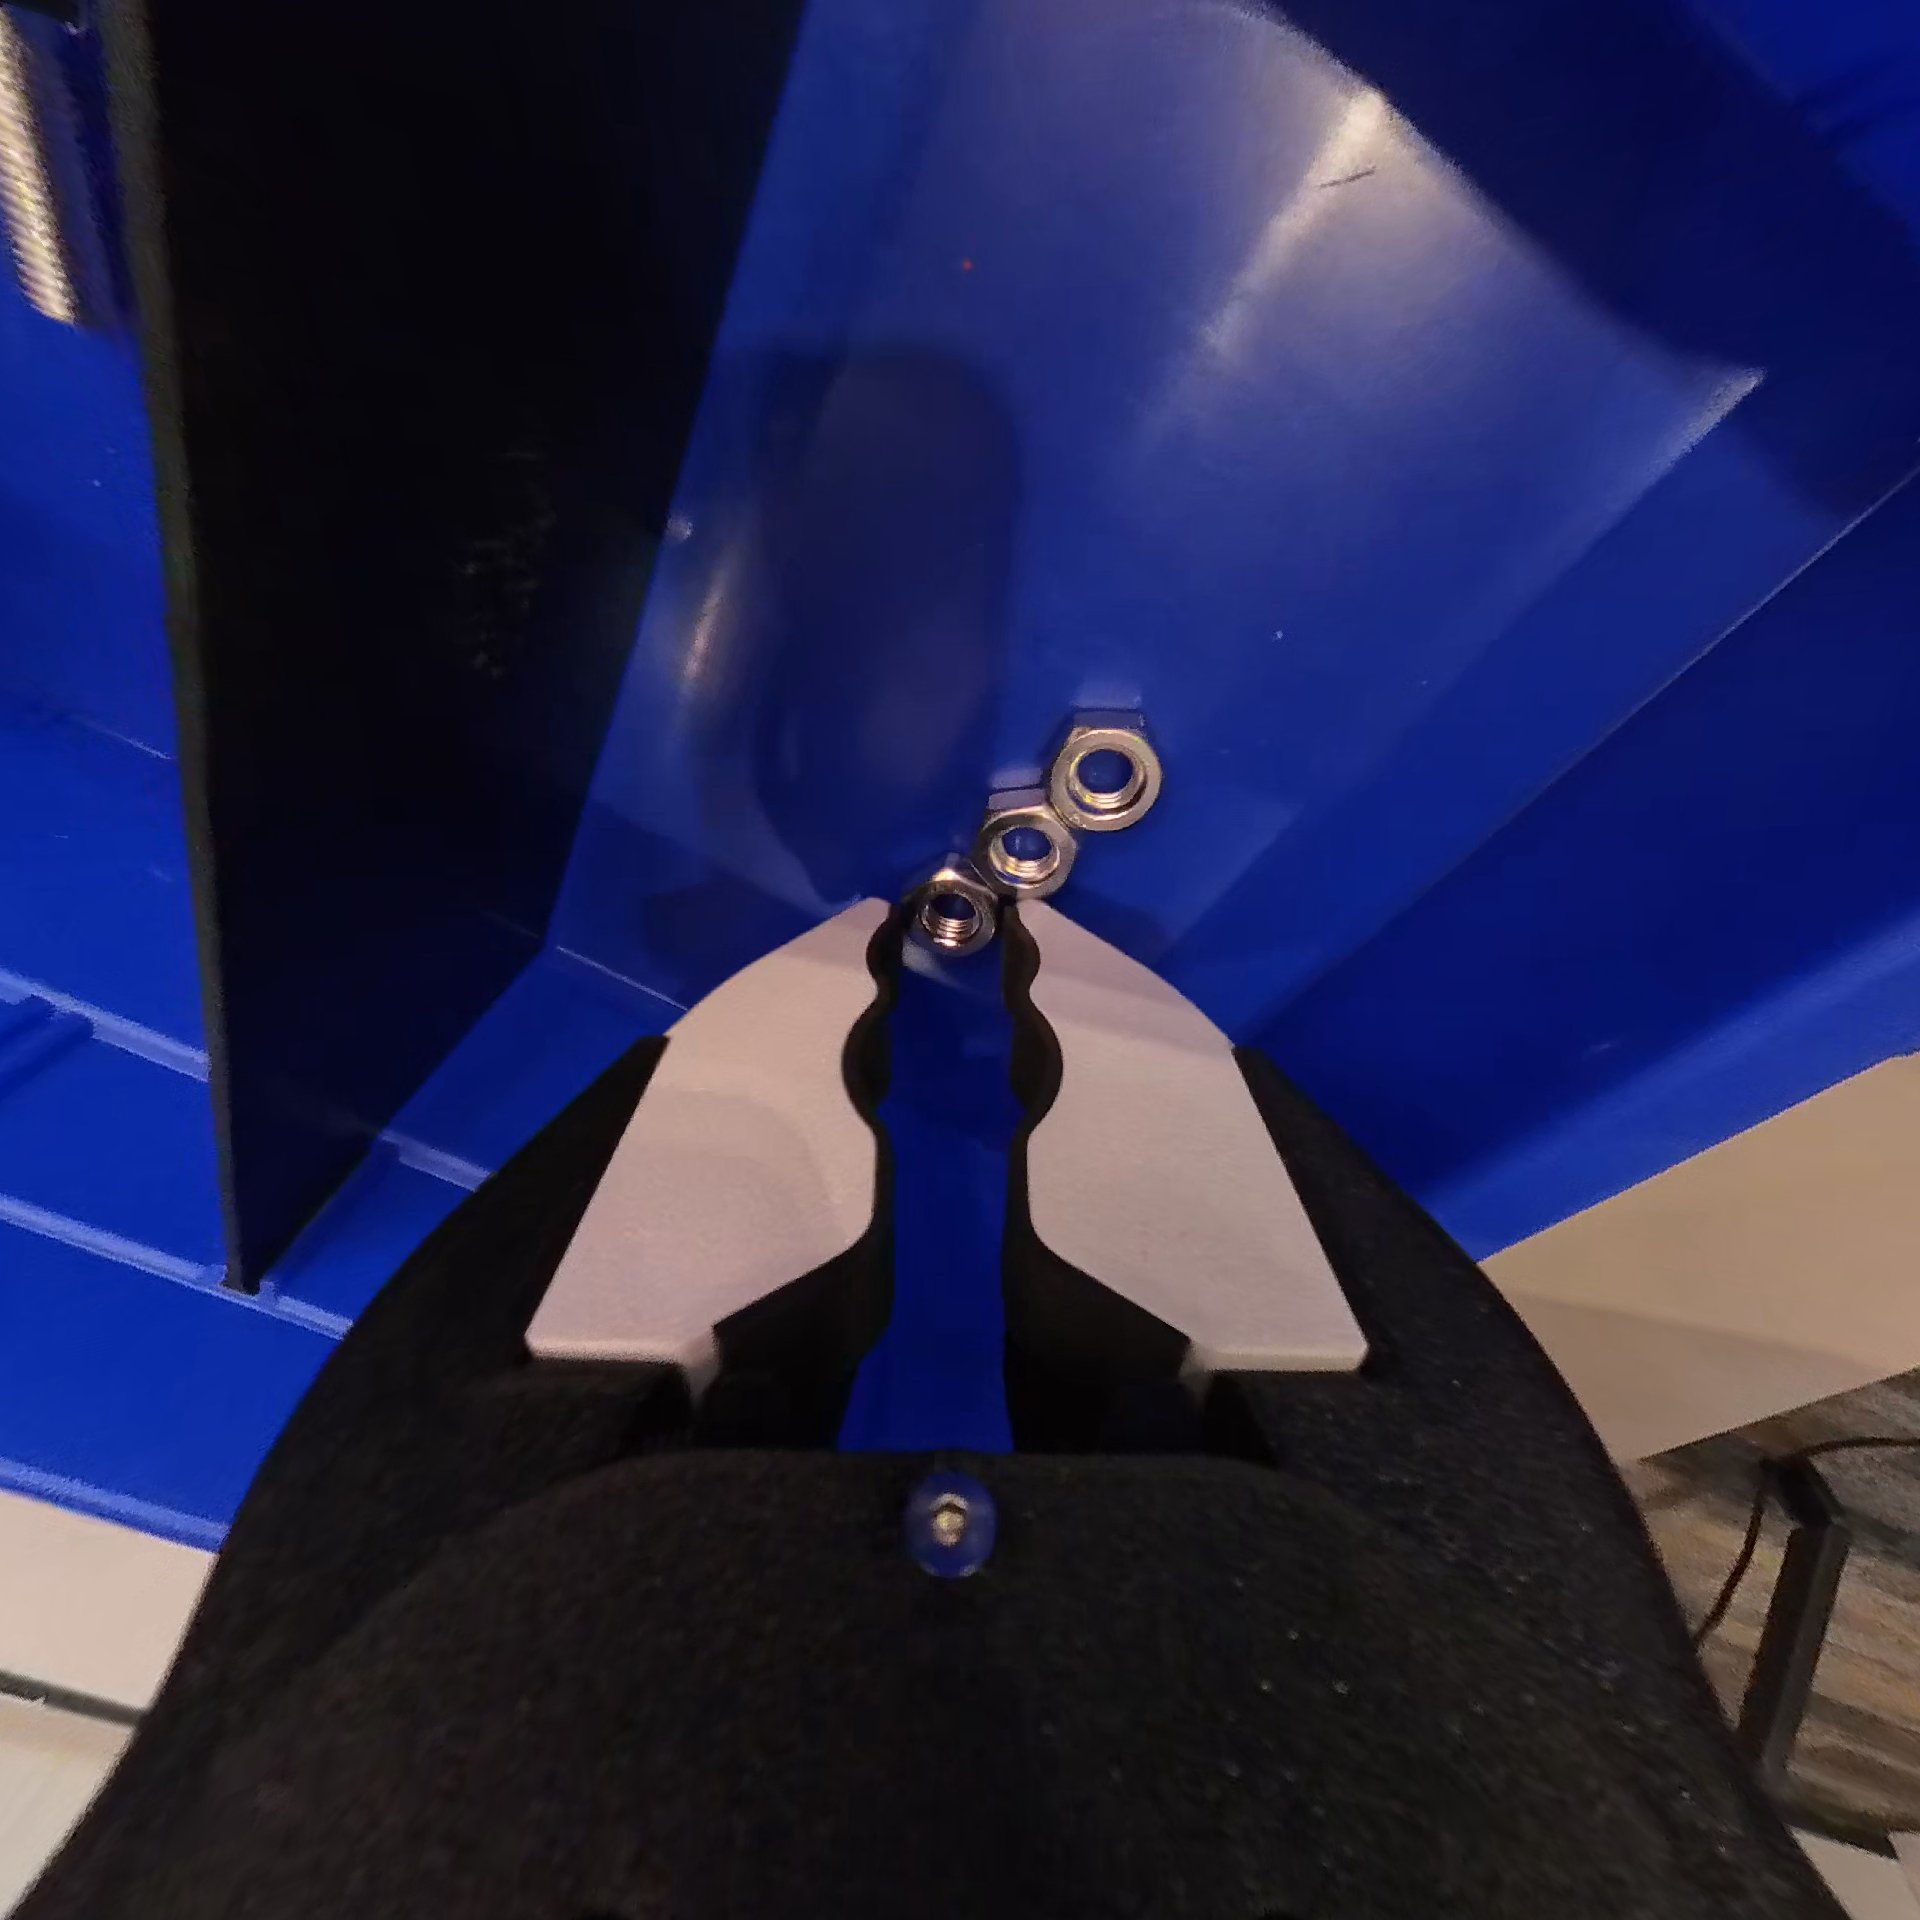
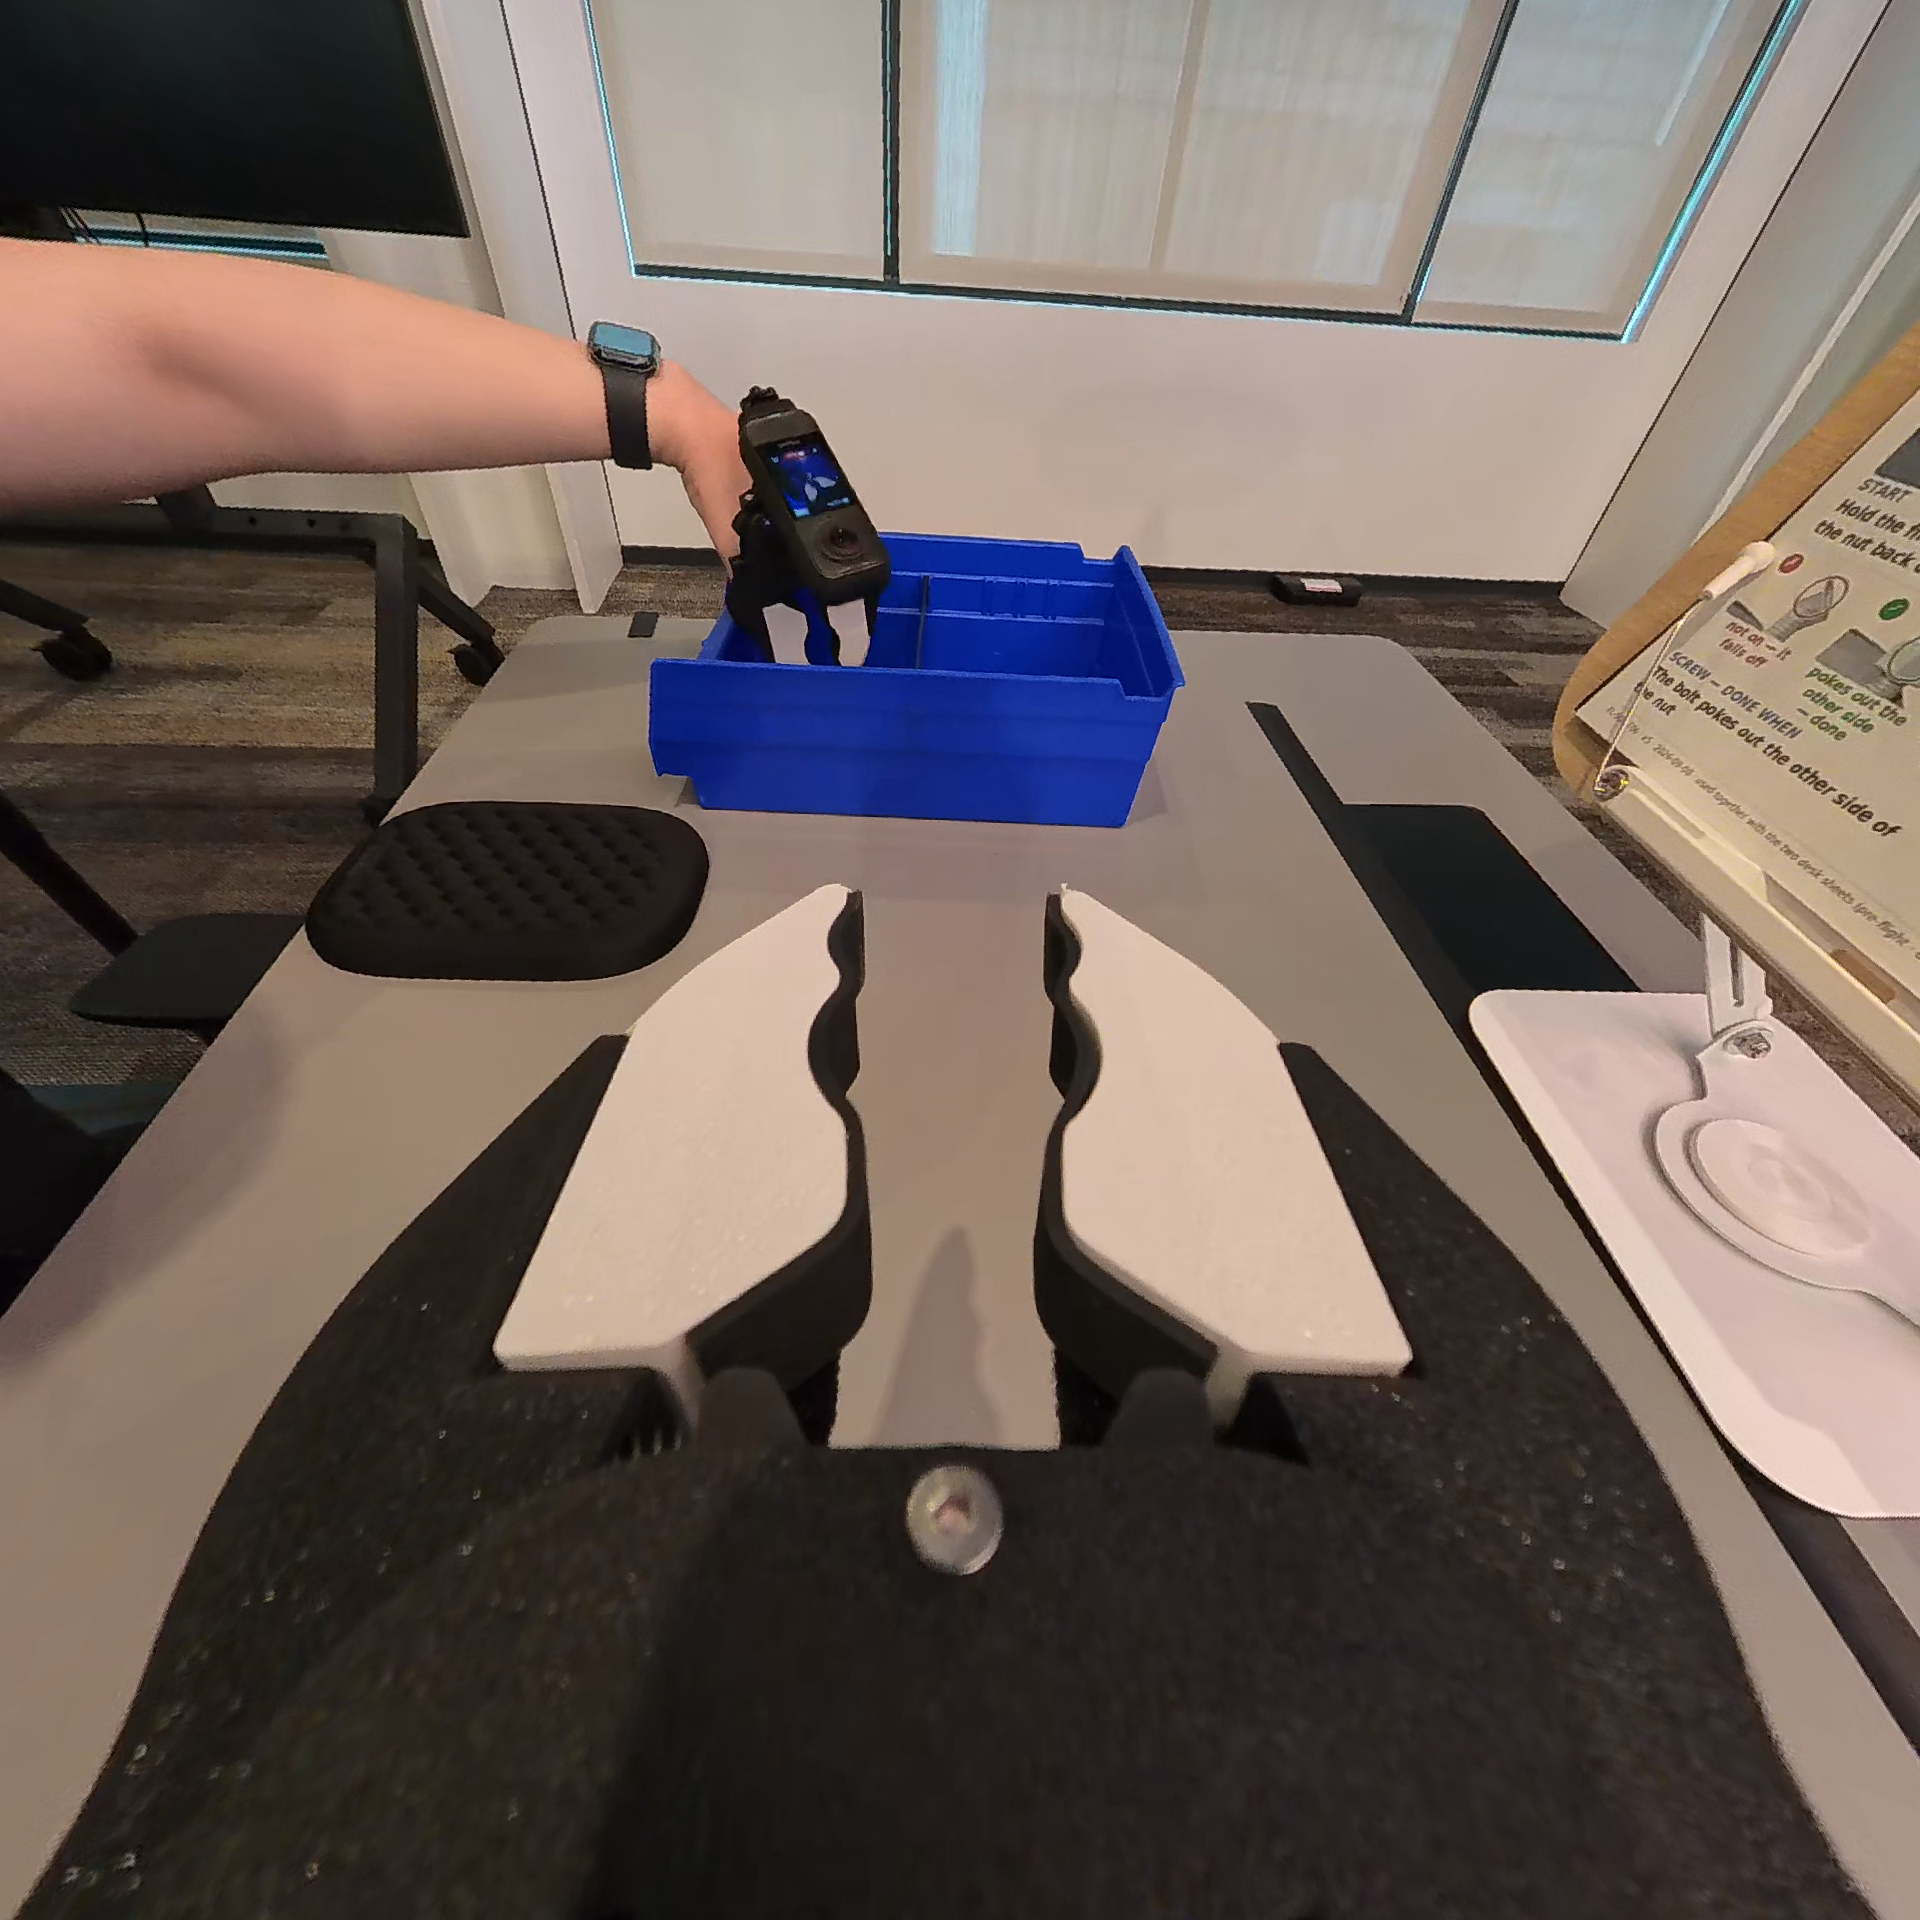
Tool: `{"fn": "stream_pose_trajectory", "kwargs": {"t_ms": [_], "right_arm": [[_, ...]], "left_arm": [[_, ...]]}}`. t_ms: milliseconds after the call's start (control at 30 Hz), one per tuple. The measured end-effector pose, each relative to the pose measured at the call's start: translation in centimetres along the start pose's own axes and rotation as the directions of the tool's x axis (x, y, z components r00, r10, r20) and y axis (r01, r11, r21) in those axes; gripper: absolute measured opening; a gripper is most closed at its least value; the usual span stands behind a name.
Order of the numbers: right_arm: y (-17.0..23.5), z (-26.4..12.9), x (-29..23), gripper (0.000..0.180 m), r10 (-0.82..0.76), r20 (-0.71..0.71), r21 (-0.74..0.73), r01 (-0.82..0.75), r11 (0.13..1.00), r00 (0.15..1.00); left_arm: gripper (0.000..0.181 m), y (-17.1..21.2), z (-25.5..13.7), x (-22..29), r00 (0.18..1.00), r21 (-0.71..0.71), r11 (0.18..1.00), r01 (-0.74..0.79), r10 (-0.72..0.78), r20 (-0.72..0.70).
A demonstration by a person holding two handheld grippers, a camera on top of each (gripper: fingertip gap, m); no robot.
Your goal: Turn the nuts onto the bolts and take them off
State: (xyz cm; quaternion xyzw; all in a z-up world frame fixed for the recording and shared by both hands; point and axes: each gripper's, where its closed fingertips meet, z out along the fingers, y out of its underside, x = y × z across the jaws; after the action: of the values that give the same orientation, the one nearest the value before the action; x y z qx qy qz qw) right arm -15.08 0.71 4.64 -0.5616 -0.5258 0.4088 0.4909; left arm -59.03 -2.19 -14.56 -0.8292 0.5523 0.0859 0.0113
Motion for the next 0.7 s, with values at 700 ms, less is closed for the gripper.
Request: {"fn": "stream_pose_trajectory", "kwargs": {"t_ms": [700], "right_arm": [[-0.1,-1.9,0.9,0.032,0.039,-0.017,0.05,-0.038,0.998,0.999]], "left_arm": [[0.018,-20.3,-17.8,2.4,0.956,0.415,0.868,-0.273,0.198,0.216]]}}
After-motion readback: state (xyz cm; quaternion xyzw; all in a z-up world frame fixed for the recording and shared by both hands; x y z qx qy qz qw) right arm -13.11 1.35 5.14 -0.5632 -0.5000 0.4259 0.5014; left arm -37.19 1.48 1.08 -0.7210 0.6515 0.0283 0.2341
